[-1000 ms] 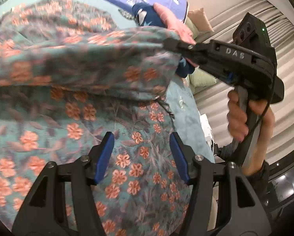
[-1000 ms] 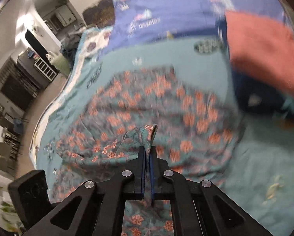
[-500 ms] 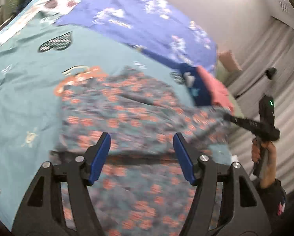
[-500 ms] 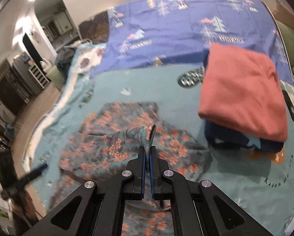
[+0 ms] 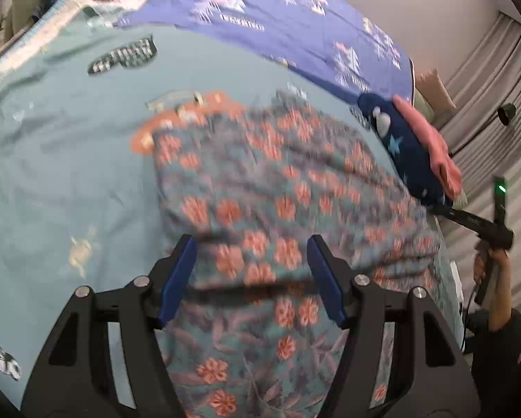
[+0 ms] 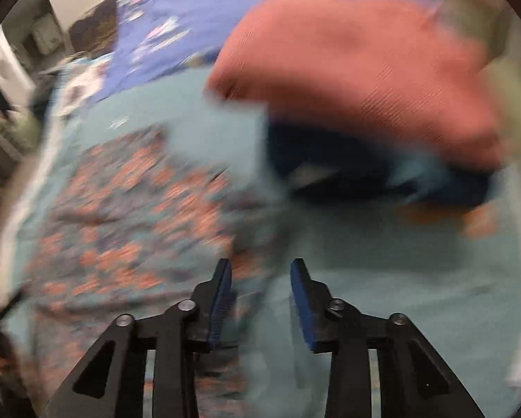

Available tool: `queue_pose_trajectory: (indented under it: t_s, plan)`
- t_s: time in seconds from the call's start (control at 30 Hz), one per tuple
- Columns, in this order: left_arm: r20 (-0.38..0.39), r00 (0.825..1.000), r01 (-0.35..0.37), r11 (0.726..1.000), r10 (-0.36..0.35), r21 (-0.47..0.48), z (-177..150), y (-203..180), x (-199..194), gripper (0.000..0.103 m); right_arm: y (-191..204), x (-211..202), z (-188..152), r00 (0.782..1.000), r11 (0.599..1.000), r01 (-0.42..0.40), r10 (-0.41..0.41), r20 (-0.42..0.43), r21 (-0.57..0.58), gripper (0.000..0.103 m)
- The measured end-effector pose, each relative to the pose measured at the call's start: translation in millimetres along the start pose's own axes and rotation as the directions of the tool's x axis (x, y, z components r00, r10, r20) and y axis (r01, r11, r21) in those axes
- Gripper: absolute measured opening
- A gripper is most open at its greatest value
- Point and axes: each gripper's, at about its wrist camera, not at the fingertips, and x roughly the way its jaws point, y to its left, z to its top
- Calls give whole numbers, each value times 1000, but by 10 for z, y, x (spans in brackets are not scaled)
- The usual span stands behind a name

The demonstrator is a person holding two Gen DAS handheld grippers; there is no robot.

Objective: Fold small clothes

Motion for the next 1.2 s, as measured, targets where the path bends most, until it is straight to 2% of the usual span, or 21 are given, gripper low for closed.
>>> queue_pose_trajectory:
  t_s: [0.03, 0.07, 0.1, 0.17, 0.2, 0.27, 0.3, 0.37, 0.4, 0.5, 0.6, 0.7, 0.77, 0.87, 0.9, 0.93, 0.97, 1.0, 1.07, 1.13, 1.2]
  plan:
    - [20, 1000, 2, 1000, -2, -2, 42, -15, -37, 66, 21, -126, -6, 999, 1000, -12, 12, 48, -5, 43]
    - [36, 999, 14, 1000, -14, -5, 82, -37, -62, 66, 82, -275, -39, 992, 996, -82, 84, 97, -18, 45]
    - [37, 999, 38, 999, -38, -1, 112, -91, -50, 66, 147, -320, -70, 985, 990, -139, 142, 102, -38, 51]
    - [-5, 995, 97, 995, -97, 20, 103, -214, 48, 67, 411, -307, -204, 960, 955, -267, 275, 53, -129, 54]
    - [-43, 992, 120, 992, -119, 33, 80, -260, 134, 68, 521, -254, -268, 955, 945, -286, 294, 27, -161, 55]
    - [-122, 985, 128, 990, -119, 65, -5, -325, 333, 68, 707, -49, -405, 967, 946, -250, 253, -16, -205, 53]
    - [-150, 984, 110, 990, -96, 84, -69, -332, 440, 68, 744, 106, -498, 979, 957, -205, 203, -32, -205, 53]
    - [-108, 991, 93, 983, -76, 156, -162, -372, 427, 68, 702, 299, -654, 979, 961, -205, 200, -45, -184, 52]
    - [-118, 991, 79, 978, -57, 191, -185, -401, 396, 68, 656, 268, -720, 975, 959, -217, 221, 3, -182, 52]
    - [-139, 990, 43, 970, -9, 241, -196, -429, 256, 68, 654, 154, -789, 980, 952, -196, 194, -31, -234, 52]
    - [-111, 994, 38, 975, -14, 221, -122, -425, 70, 68, 710, -34, -761, 988, 946, -147, 127, -85, -289, 52]
    - [-36, 999, 45, 980, -39, 192, -44, -488, -11, 68, 690, -321, -660, 986, 952, -160, 166, 2, -260, 54]
    - [-37, 999, 35, 980, -28, 197, -35, -539, 77, 68, 722, -394, -596, 981, 953, -178, 193, 36, -247, 56]
    - [-140, 990, 21, 979, 7, 201, -118, -565, 474, 74, 859, -203, -595, 982, 952, -182, 189, 8, -246, 57]
    - [-137, 990, -3, 979, 32, 206, -179, -564, 576, 76, 893, -53, -650, 986, 953, -168, 167, -25, -253, 57]
    - [-54, 996, -57, 965, 73, 257, -246, -650, 546, 80, 908, 111, -731, 988, 953, -151, 140, -60, -264, 57]
    - [-63, 992, -83, 951, 106, 298, -286, -724, 574, 82, 914, 204, -742, 988, 950, -156, 144, -63, -271, 57]
    - [-61, 987, -118, 926, 149, 358, -324, -824, 579, 83, 880, 195, -799, 986, 946, -164, 165, -19, -279, 59]
    - [-76, 984, -117, 910, 160, 398, -330, -894, 528, 83, 777, 73, -775, 982, 954, -188, 187, -28, -232, 59]
    - [-84, 982, -125, 921, 167, 368, -299, -867, 388, 83, 682, -206, -737, 983, 964, -174, 181, 18, -203, 56]
    - [-68, 989, -105, 942, 134, 319, -292, -786, 141, 82, 518, -752, -755, 971, 965, -156, 189, 146, -212, 56]
